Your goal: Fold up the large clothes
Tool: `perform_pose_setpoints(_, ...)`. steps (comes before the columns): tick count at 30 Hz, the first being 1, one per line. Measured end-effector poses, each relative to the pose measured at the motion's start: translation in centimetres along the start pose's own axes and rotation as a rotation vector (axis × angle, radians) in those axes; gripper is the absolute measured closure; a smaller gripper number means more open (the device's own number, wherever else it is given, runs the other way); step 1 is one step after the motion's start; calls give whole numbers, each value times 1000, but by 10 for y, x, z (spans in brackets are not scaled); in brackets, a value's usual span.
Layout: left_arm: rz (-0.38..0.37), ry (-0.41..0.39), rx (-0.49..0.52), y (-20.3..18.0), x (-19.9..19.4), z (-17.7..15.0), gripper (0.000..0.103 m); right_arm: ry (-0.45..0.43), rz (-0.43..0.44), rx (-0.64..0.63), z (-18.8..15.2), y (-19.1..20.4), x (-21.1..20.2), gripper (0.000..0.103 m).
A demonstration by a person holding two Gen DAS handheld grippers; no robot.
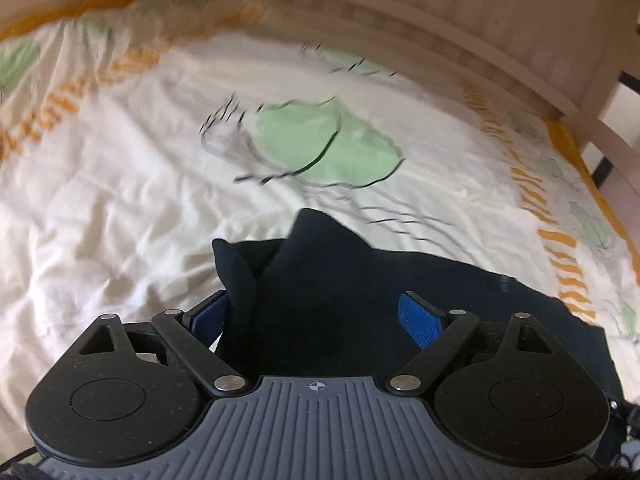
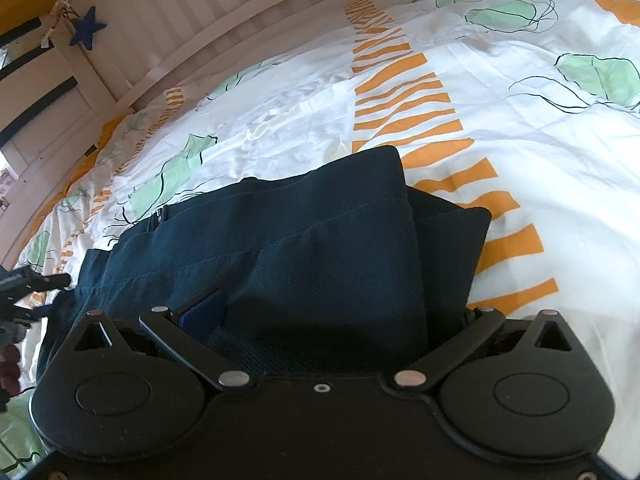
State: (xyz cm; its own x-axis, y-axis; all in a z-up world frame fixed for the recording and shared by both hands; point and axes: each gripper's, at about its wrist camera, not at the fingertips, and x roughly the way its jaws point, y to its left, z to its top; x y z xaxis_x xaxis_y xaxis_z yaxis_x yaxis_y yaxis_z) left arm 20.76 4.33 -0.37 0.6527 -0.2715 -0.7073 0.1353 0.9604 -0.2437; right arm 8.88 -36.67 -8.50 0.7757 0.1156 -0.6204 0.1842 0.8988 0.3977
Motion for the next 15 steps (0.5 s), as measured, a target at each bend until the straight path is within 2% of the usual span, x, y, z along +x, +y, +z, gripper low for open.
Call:
perform_pose_setpoints(3,23,-43,50,-21,-16,-5,13,0,-1,0,0,0,0,0)
perform_pose_setpoints(6,36,-95,54,-36,-30,-13,13,0,-2,0,0,0,0,0)
perform_pose_setpoints(9,-36,-153,78,-49,-45,-23,13,0,-2,-1,0,0,0,0)
perform_pose_setpoints(15,-82,-204,234,-89,-58,-39,13,0,-3,0,0,0,0,0)
